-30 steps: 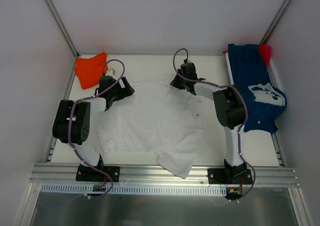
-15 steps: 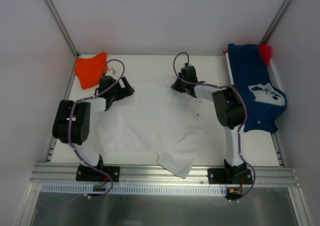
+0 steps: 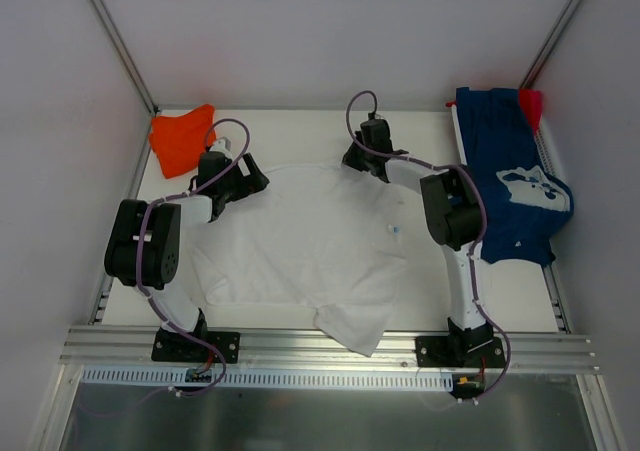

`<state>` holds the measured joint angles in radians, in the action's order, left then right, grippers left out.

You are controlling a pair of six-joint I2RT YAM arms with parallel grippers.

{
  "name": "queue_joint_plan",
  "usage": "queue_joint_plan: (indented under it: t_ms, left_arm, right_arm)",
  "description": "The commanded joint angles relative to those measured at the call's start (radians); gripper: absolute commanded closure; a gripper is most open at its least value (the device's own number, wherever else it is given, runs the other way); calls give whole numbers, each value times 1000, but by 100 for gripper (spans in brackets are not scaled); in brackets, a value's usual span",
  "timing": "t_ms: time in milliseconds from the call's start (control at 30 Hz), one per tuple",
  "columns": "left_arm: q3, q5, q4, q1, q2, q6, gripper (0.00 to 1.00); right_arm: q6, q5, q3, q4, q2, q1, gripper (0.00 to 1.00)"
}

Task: Fold and stack the t-shirts
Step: Flatten out the tshirt

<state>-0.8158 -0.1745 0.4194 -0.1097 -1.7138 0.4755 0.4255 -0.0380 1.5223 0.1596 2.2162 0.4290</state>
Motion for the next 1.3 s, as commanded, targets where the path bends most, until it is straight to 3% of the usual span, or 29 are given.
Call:
queue_joint_plan:
  t_ms: [0, 233, 267, 333, 433, 567, 633, 733, 933, 1167, 1267]
  left_arm:
    - [15, -14, 45, 7, 48, -21, 7]
    - [30, -13, 62, 7, 57, -21, 6]
    - [33, -14, 67, 7, 59, -23, 6]
    - [33, -14, 67, 7, 59, -23, 6]
    - [40, -19, 70, 5, 62, -25, 5]
    - [43, -20, 78, 5, 63, -28, 4]
    - [43, -26, 78, 5, 62, -29, 4]
    - [33, -31, 73, 5, 56, -34, 3]
    - [0, -45, 38, 7, 45, -29, 4]
    - [-72, 36, -86, 7, 29, -57, 4]
    - [-132, 165, -185, 7, 22, -75, 5]
  right_arm:
    - [-11, -22, 160, -40, 89, -13, 100]
    - [38, -45, 614, -126, 357, -35, 99]
    - [47, -37, 710, -115, 387, -38, 95]
    - [70, -19, 785, -73, 433, -45, 82]
    - [91, 24, 826, 33, 471, -55, 30]
    - [36, 32, 785, 96, 410, -61, 7]
    - [-11, 32, 640, 176, 282, -61, 1]
    - [-65, 77, 350, 319, 110, -62, 0]
    - [-137, 138, -222, 498, -434, -61, 0]
    - [-62, 219, -801, 407, -1109, -42, 1]
    - [-27, 269, -988, 243, -1438, -4, 1]
